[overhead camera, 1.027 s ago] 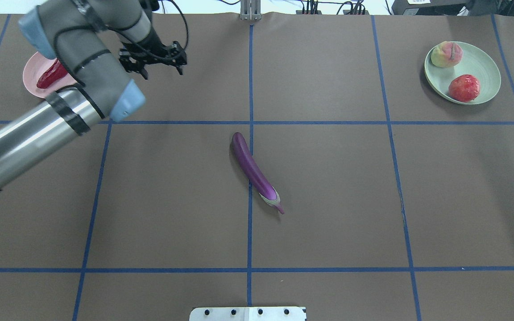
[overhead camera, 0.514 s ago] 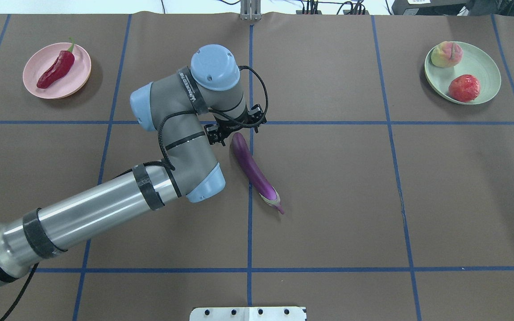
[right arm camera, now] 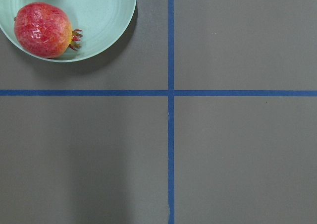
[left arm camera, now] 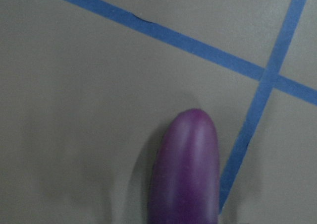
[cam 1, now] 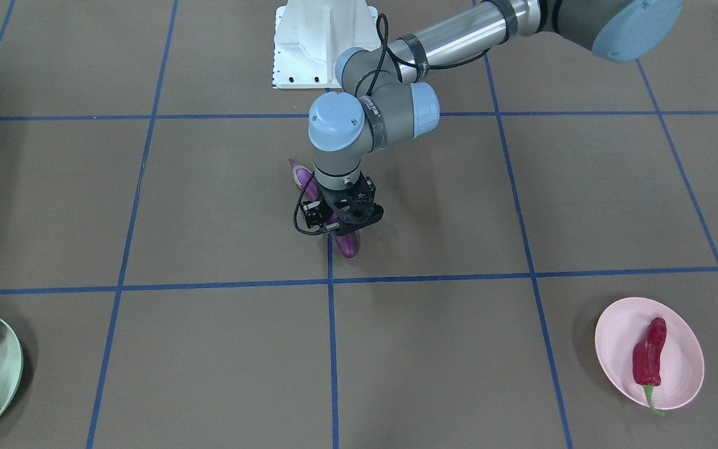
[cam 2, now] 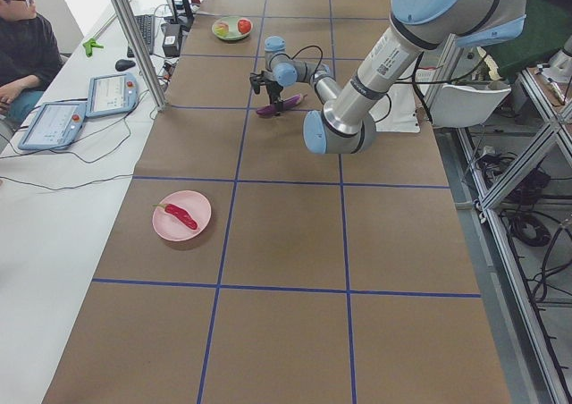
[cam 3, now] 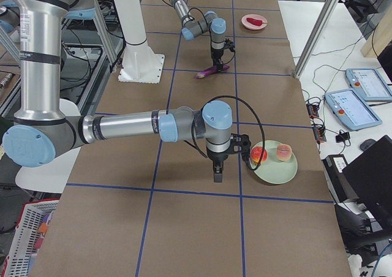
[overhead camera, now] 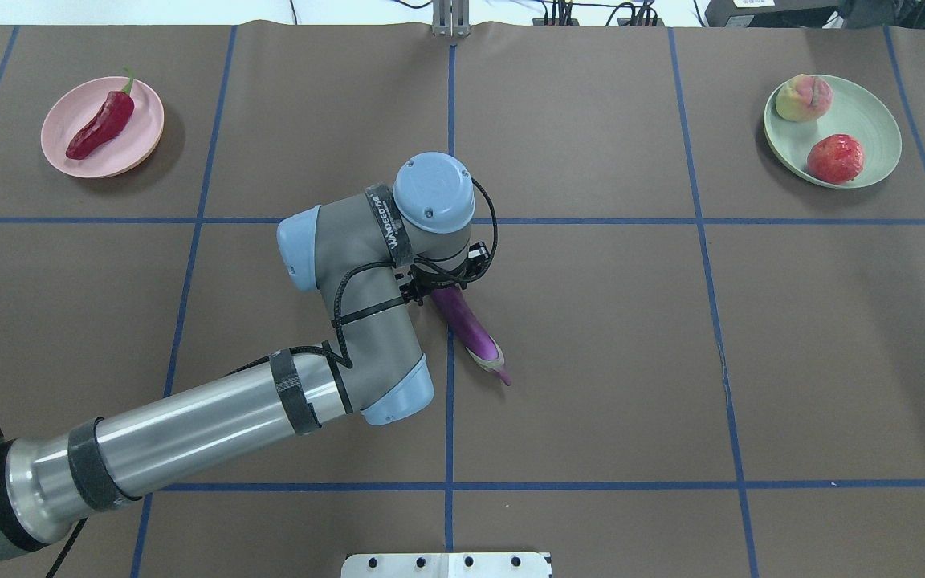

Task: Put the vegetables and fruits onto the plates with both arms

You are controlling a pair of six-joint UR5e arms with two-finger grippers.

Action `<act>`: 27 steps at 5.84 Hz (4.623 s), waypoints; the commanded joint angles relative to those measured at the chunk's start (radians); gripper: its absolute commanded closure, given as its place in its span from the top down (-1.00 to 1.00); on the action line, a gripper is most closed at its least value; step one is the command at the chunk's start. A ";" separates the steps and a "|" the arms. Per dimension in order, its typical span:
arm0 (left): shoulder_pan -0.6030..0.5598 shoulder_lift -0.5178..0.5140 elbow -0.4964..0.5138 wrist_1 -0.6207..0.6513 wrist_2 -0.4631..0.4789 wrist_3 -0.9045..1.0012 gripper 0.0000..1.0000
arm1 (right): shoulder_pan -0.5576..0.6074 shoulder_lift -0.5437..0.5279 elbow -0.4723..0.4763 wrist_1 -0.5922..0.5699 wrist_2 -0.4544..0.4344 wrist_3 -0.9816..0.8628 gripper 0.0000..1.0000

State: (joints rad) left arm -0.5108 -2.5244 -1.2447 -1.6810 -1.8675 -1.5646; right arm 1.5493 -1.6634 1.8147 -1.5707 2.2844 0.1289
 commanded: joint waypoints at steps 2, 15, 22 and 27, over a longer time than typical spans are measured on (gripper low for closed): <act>-0.056 -0.010 -0.125 0.202 0.008 0.244 -1.00 | 0.000 0.001 0.002 0.000 0.001 0.000 0.99; -0.564 0.223 0.286 -0.140 -0.073 1.506 1.00 | 0.000 -0.001 0.011 0.001 0.001 0.000 0.98; -1.021 0.578 -0.066 0.110 -0.481 1.745 1.00 | -0.003 -0.013 0.015 -0.002 0.032 -0.012 0.99; -1.154 0.835 -0.301 0.185 -0.559 1.744 1.00 | -0.011 -0.015 0.017 0.003 0.043 -0.011 1.00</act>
State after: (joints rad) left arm -1.6691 -1.7362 -1.4808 -1.5357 -2.4374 0.1767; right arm 1.5389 -1.6792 1.8329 -1.5669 2.3248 0.1181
